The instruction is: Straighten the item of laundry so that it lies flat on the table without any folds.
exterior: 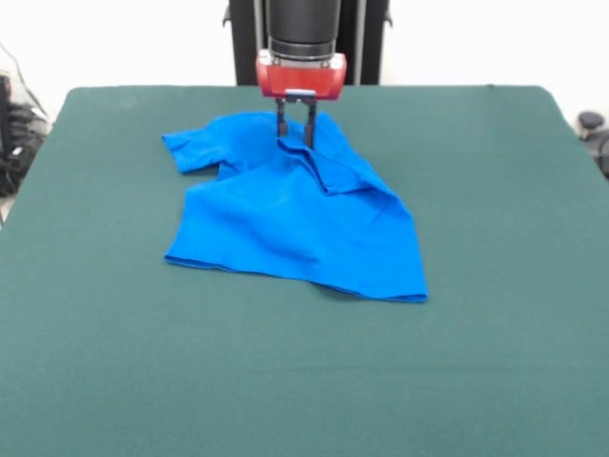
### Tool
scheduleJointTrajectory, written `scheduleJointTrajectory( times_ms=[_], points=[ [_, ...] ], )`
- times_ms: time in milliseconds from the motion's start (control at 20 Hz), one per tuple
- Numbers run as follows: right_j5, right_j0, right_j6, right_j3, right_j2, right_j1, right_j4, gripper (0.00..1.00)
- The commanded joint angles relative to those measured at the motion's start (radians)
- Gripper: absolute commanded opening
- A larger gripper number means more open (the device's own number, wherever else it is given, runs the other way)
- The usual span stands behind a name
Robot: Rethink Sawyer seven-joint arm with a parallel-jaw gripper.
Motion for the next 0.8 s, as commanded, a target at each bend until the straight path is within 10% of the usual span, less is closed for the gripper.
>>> scheduleJointTrajectory(
  times_ms=[50,800],
  points=[
    [-0.031,0.003,0.116,-0.061,0.132,0.060,-0.031,0.00],
    [-0.019,0.016,0.133,-0.057,0.124,0.058,-0.020,0.00]
  ],
)
